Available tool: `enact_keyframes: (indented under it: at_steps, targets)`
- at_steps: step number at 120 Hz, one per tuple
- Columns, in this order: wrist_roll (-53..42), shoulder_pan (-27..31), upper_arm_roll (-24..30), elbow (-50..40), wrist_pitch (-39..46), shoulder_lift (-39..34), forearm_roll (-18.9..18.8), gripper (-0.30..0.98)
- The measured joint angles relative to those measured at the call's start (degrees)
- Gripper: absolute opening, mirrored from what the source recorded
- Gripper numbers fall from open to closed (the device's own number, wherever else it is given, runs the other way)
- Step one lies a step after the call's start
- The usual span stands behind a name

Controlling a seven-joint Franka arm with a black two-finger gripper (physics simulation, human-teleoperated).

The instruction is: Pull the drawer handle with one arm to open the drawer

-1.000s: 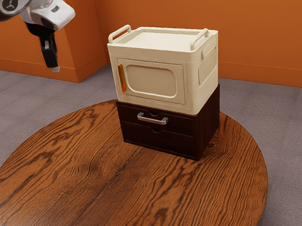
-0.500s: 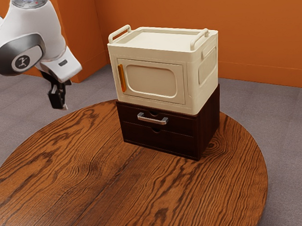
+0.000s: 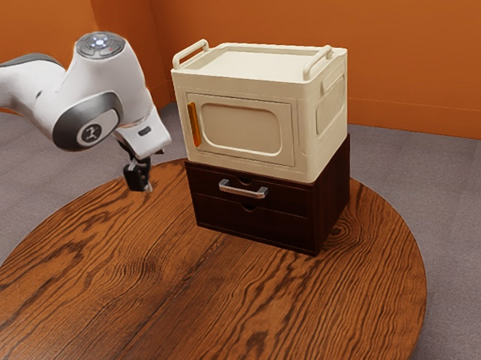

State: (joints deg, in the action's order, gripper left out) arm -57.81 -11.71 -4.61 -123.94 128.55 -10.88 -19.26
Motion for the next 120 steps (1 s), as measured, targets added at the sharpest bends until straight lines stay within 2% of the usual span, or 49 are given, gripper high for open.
enact_keyframes:
  at_steps: [47,93,120]
  targets:
    - [-5.22,-0.58,-0.02,-0.86,13.97,8.4,-0.43,0.69]
    - [-8.86,-5.62,-0.13,-0.5,23.34,12.77,1.69,0.69]
    - [-10.15,-1.53,-0.15,0.94,25.91,15.34,1.8,0.69]
